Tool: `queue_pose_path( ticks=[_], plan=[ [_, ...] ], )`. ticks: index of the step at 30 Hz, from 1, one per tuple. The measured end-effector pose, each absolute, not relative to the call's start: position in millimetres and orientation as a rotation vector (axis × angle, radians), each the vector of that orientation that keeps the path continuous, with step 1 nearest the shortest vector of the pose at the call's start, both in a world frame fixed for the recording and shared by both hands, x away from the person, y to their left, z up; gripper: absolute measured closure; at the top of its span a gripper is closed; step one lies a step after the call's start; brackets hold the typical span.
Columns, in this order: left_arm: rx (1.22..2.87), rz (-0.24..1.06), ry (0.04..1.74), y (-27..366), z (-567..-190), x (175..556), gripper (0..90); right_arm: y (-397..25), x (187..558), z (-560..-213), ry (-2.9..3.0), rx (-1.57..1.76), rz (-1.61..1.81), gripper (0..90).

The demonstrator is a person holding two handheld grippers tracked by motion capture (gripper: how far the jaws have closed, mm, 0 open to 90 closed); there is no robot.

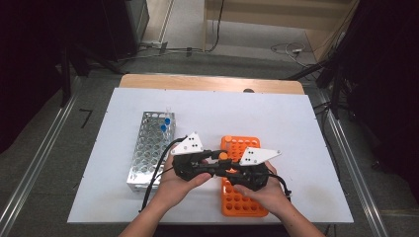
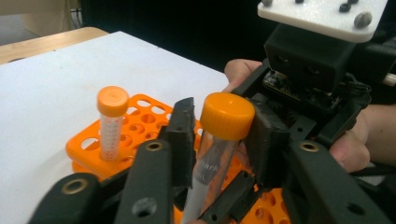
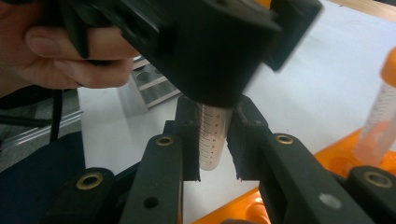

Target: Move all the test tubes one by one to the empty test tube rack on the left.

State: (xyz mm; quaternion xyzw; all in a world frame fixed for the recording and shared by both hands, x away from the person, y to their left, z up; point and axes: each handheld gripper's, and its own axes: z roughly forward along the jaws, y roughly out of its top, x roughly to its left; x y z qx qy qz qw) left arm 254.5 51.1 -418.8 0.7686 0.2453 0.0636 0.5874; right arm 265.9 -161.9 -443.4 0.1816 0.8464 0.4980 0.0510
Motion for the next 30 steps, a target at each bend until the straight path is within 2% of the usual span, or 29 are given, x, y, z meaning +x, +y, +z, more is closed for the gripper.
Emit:
queue_pose_path(
  ticks=[9, 13, 30],
  plan=[
    [1.797, 0.196, 0.556, 52.9, -417.7, 252.5, 69.8, -163.5, 266.4, -443.6, 2.584, 0.552, 1.529, 72.4],
    [1.782, 0.211, 0.564, 60.2, -415.9, 253.2, 69.9, -166.9, 267.7, -442.6, 2.575, 0.556, 1.534, 69.2],
    [1.641, 0.397, 0.76, 136.6, -404.3, 266.3, 70.0, -200.7, 289.6, -443.0, 2.511, 0.65, 1.616, 35.3]
  ],
)
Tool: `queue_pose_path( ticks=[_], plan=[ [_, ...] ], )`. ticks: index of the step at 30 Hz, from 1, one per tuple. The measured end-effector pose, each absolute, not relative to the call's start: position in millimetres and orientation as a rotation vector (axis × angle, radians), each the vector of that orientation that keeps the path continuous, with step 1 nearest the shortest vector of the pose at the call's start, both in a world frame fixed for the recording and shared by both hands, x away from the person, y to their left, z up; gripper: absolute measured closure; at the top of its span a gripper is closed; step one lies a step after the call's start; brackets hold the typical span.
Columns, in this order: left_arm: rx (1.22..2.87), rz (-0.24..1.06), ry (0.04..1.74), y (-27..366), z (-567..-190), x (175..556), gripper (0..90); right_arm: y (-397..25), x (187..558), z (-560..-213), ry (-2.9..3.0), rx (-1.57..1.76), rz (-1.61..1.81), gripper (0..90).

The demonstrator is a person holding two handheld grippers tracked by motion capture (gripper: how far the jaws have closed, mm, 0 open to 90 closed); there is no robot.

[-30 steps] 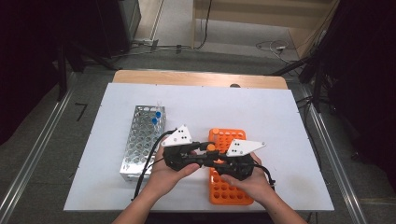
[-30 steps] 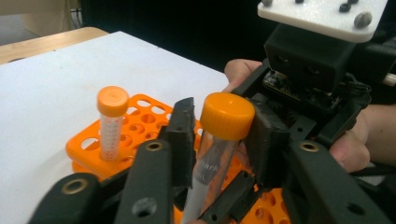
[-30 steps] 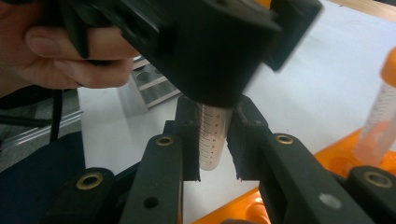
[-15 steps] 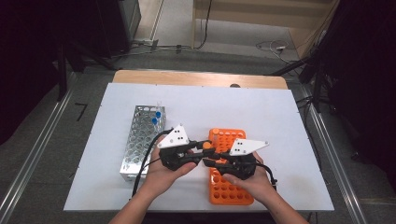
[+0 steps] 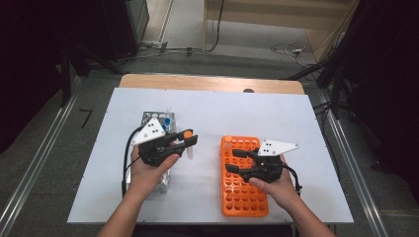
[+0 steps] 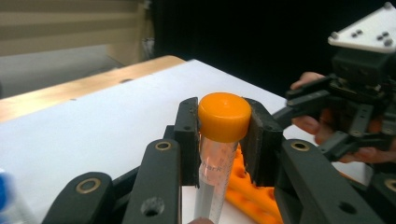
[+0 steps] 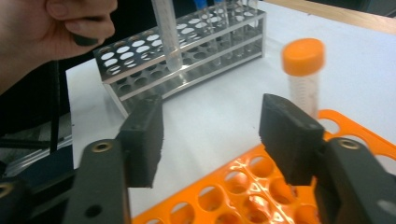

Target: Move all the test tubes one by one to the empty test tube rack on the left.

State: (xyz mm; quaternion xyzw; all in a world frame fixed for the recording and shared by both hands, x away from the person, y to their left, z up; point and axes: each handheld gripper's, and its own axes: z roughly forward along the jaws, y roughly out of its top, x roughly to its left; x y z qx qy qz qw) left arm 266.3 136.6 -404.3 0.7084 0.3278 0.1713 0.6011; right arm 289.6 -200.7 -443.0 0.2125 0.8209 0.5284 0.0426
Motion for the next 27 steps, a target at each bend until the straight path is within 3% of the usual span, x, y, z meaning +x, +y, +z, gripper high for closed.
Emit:
queue_pose_path(
  ticks=[5, 11, 27],
  plan=[
    [1.6, 0.454, 0.804, 153.8, -402.4, 269.7, 70.0, -209.5, 297.0, -445.6, 2.51, 0.679, 1.611, 22.6],
    [1.565, 0.526, 0.859, 168.1, -404.0, 273.7, 70.1, -213.2, 301.5, -449.3, 2.553, 0.679, 1.573, 0.0],
    [1.499, 0.631, 0.972, 187.0, -421.2, 281.5, 70.1, -215.8, 304.8, -454.8, 2.545, 0.697, 1.55, 0.0]
  ],
)
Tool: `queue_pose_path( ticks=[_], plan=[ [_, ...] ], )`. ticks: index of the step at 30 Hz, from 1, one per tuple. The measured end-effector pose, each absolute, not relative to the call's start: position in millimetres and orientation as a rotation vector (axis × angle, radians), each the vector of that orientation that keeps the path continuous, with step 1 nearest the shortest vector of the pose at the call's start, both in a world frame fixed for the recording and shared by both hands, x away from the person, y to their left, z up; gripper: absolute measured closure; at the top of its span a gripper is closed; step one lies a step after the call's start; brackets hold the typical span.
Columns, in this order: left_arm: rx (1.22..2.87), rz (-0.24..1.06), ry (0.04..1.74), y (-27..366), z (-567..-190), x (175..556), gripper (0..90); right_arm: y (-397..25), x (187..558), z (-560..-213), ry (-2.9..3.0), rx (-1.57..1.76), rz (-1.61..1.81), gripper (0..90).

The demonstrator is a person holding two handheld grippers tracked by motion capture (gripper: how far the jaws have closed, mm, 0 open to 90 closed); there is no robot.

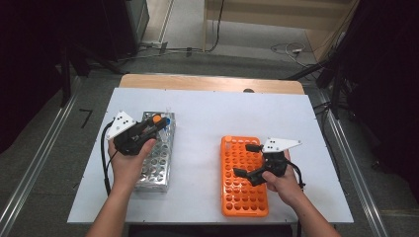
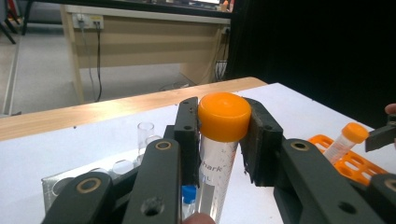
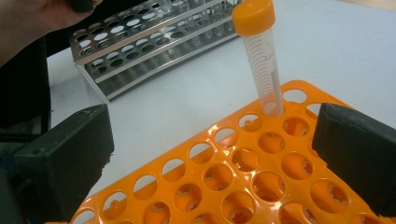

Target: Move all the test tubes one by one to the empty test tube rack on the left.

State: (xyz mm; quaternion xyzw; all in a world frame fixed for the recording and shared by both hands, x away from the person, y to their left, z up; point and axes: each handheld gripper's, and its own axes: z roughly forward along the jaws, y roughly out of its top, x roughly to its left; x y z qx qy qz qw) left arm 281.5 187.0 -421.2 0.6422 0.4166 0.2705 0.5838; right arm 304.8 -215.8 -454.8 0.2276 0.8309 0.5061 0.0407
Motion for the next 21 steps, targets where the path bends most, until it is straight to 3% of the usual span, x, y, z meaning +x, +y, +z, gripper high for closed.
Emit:
queue_pose_path(
  ticks=[21],
  plan=[
    [1.656, 0.627, 1.053, 175.5, -432.1, 283.1, 69.7, -214.5, 310.1, -456.6, 2.508, 0.744, 1.52, 0.0]
  ],
)
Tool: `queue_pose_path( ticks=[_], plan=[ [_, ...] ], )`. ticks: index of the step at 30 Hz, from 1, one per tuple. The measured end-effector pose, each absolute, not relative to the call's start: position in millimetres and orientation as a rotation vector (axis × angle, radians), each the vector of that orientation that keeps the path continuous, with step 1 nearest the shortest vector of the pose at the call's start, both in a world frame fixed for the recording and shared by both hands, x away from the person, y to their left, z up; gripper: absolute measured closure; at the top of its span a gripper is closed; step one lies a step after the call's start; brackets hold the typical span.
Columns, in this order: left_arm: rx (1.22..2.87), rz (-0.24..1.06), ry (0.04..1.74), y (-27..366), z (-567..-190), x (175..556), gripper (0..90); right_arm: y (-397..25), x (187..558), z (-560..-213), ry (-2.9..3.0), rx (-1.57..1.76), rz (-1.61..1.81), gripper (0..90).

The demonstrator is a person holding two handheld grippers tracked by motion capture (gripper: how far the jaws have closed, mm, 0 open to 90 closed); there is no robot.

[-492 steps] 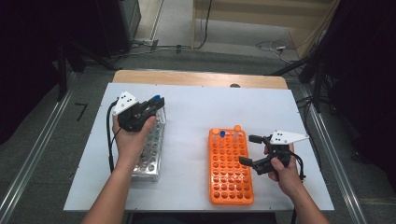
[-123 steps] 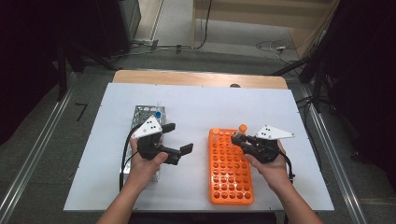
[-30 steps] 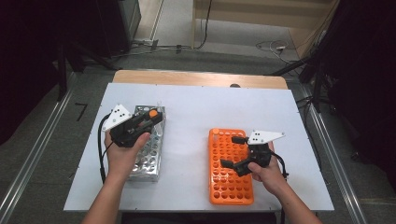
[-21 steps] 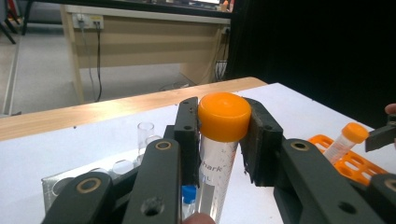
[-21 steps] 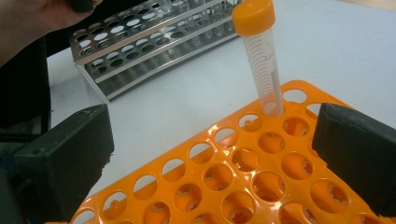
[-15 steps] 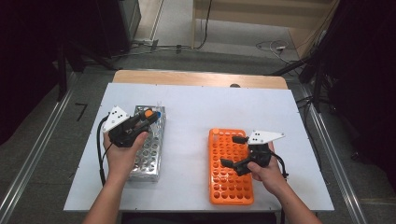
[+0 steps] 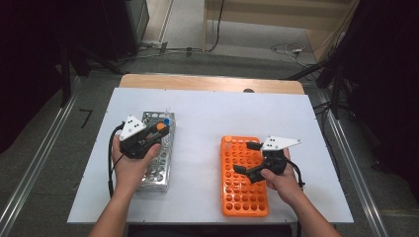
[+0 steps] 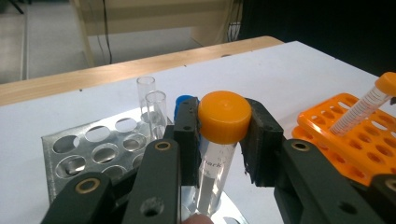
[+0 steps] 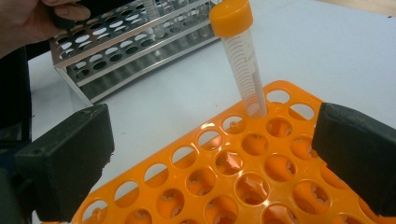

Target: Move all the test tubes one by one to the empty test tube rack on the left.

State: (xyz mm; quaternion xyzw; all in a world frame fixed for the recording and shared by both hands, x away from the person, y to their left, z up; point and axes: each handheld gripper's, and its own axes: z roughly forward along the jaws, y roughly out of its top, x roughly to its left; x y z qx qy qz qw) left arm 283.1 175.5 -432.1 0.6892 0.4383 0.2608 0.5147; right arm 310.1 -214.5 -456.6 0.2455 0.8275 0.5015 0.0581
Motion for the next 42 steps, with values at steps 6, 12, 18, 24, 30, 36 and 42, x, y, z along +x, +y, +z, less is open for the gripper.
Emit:
queue_pose_path(
  ticks=[6, 12, 18, 24, 30, 36, 42],
  plan=[
    [1.675, 0.608, 1.061, 173.7, -429.8, 282.3, 68.9, -208.5, 313.4, -457.6, 2.496, 0.774, 1.499, 2.9],
    [1.673, 0.589, 1.047, 173.2, -429.8, 281.2, 62.9, -203.0, 317.8, -458.4, 2.488, 0.792, 1.497, 10.1],
    [1.673, 0.591, 1.051, 173.9, -429.2, 279.3, 61.2, -197.9, 322.6, -460.1, 2.485, 0.83, 1.471, 19.9],
    [1.647, 0.563, 1.045, 175.3, -428.1, 276.5, 49.3, -190.0, 326.3, -460.5, 2.476, 0.845, 1.404, 37.1],
    [1.631, 0.528, 1.021, 170.5, -424.0, 272.5, 27.7, -182.8, 330.5, -459.2, 2.465, 0.871, 1.365, 53.8],
    [1.632, 0.481, 0.957, 160.2, -420.4, 267.2, 14.6, -173.5, 332.9, -459.4, 2.466, 0.872, 1.304, 59.6],
    [1.622, 0.431, 0.907, 152.3, -418.4, 264.0, 8.7, -169.6, 333.6, -459.7, 2.427, 0.885, 1.28, 68.3]
  ],
)
